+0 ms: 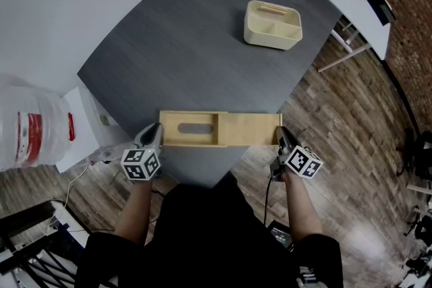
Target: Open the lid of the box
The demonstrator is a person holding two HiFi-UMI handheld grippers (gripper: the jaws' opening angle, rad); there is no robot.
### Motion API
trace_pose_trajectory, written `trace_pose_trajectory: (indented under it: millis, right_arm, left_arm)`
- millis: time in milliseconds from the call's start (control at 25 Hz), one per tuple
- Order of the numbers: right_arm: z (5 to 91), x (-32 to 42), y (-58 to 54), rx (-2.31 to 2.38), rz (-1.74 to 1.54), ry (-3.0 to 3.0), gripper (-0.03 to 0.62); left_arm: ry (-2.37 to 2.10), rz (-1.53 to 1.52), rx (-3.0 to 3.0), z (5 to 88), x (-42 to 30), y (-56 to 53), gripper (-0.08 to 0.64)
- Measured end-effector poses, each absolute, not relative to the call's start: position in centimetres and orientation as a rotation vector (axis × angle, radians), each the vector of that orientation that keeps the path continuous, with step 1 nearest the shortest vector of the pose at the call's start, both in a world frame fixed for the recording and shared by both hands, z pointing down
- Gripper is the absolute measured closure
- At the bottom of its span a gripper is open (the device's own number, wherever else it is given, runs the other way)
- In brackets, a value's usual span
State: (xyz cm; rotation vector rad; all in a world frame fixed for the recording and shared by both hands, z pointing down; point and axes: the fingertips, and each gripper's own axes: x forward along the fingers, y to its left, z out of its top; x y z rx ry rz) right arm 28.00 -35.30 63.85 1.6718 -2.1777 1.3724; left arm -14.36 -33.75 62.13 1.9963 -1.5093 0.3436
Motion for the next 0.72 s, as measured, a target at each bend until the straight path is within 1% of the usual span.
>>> trace_pose_trajectory:
  millis: [160,200,280,320,520,720]
  right_arm:
    - [63.7,28.1,-35.4,1.691,1.292,-2.176,0.520]
    - [63.6,28.2,-35.5,1.699,1.263,-2.177,0.504]
    - [63.5,28.3,-35.6,1.717,1.229,-2.179,0.414]
    - [63.4,28.5,-35.7,1.733,1.213,-2.174,0.403]
    - [62.4,29.6,-35.0,1.848,1.042,-2.115,0.377]
    - [59.0,29.7,-34.3,1.930,0.791,-2.127,0.383]
  left_arm:
    - [-1.512,0.336,1.998,62.1,-14.3,-33.8,0.526]
    - [-1.511,0.333,2.000,62.1,-14.3,-33.8,0.526]
    - [-1.509,0.330,2.007,62.2,-14.3,-33.8,0.526]
    - [-1.508,0.331,2.011,62.2,-14.3,-33.9,0.526]
    - [-1.501,0.312,2.056,62.0,-14.0,-34.3,0.525]
    - [-1.521,0.161,2.156,58.8,-14.4,-34.8,0.525]
